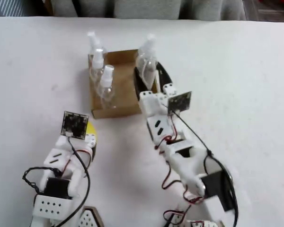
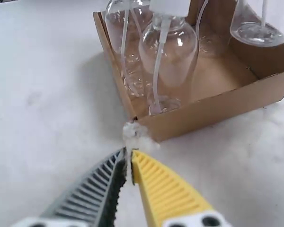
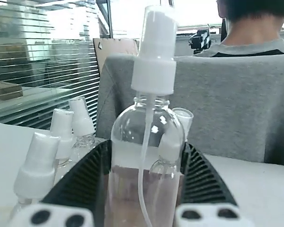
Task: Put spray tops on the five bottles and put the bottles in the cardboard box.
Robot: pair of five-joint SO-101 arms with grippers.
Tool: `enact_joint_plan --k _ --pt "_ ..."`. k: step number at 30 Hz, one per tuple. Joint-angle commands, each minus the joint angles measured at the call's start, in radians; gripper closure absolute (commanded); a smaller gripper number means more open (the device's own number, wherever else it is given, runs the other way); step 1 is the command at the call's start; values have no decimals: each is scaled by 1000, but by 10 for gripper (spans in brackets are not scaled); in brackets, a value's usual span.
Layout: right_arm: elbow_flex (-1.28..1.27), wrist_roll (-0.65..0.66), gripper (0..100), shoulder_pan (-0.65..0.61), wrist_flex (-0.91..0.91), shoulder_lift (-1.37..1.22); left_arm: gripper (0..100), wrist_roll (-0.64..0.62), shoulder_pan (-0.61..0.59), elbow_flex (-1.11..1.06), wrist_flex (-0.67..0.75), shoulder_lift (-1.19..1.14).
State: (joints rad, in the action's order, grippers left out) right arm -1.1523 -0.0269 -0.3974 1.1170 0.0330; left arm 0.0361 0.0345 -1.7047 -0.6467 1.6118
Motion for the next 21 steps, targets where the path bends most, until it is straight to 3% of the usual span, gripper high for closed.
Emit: enact_joint_plan --k 1,9,21 --pt "66 57 967 -16 117 -74 977 9 -12 5 -5 -7" --pt "183 83 967 4 153 -246 977 9 -12 5 -5 -7" --pt "198 83 967 5 143 -272 977 9 -12 5 -5 -7"
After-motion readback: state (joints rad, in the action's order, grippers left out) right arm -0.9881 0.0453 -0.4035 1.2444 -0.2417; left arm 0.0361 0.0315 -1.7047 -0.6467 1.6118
